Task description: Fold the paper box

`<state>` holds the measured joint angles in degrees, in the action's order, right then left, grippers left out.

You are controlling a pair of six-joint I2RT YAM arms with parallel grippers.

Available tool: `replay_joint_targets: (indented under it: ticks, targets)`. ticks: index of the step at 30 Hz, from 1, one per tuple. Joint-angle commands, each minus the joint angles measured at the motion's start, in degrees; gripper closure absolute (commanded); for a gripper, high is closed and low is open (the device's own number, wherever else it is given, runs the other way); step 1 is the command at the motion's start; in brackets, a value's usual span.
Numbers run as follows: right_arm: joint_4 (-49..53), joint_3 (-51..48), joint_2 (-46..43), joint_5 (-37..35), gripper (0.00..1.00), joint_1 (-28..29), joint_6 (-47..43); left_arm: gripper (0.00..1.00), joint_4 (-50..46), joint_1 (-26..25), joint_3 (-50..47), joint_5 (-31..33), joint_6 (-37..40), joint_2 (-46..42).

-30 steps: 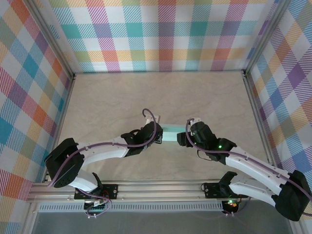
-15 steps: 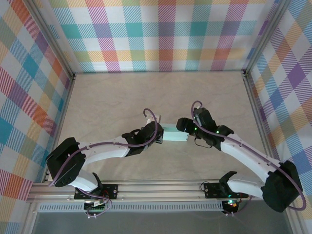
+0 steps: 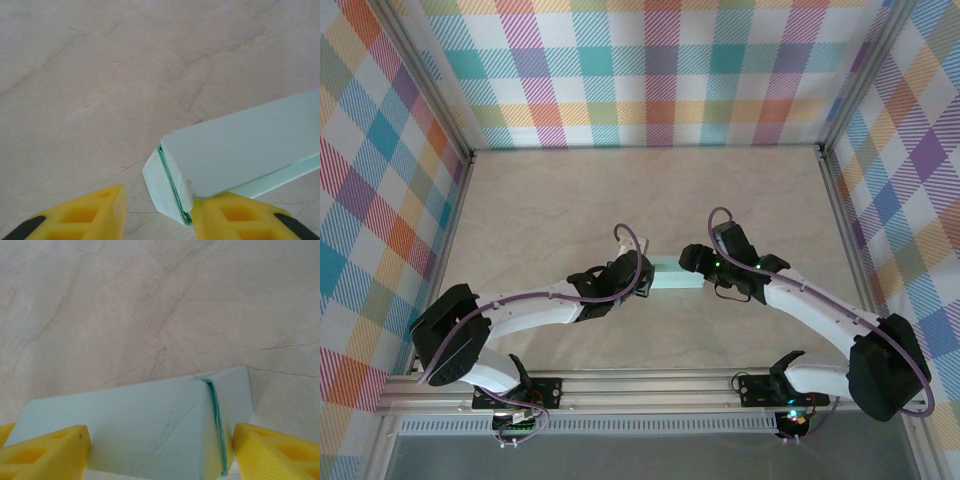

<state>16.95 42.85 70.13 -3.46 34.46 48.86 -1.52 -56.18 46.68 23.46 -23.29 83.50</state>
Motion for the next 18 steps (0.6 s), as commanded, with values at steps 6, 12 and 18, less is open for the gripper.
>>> replay_joint_targets:
  ticks: [6, 12, 18]
  targets:
    - [-0.6, -0.8, 2.9, 2.2, 0.30, 0.4, 1.6, 0.46, -6.8, -0.9, -1.5, -8.8, 4.2, -0.8]
    - [-1.2, -1.1, 4.5, 2.0, 0.35, 0.4, 1.6, 0.32, -5.6, 0.1, -1.6, -15.3, 5.3, -1.0]
    - [-2.5, -2.1, 5.8, 1.6, 0.44, 0.4, 1.5, 0.22, -1.8, 1.3, -3.1, -21.8, 5.0, -1.2]
